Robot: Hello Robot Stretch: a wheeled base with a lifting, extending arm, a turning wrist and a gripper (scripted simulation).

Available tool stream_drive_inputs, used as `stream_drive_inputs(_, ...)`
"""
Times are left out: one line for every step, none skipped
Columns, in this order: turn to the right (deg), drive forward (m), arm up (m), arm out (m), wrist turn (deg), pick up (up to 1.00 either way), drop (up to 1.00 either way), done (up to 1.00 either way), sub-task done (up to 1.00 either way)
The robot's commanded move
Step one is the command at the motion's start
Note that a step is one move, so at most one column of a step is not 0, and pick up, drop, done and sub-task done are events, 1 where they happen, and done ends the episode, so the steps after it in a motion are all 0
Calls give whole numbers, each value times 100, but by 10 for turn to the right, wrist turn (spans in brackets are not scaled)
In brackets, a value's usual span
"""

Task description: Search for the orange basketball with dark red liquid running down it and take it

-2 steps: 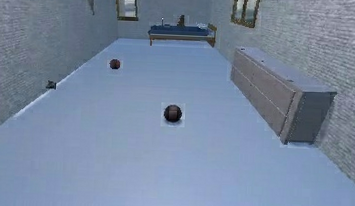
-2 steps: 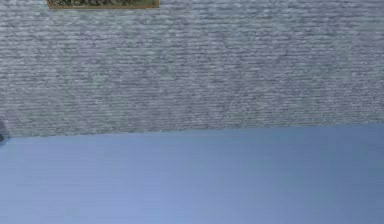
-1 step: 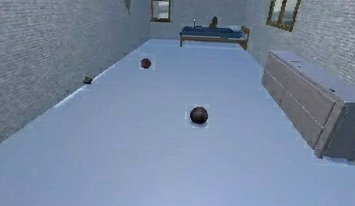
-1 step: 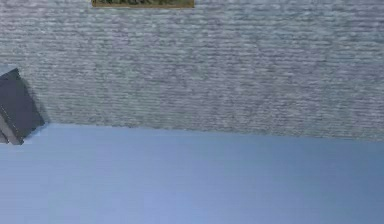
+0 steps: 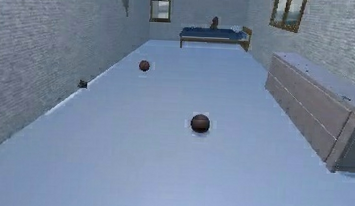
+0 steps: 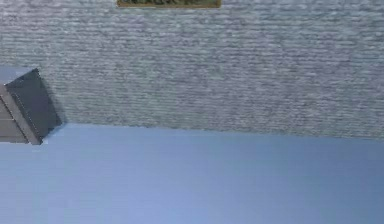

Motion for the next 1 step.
stream_drive_inputs(-90,0,0,0,0,0,0,0,0)
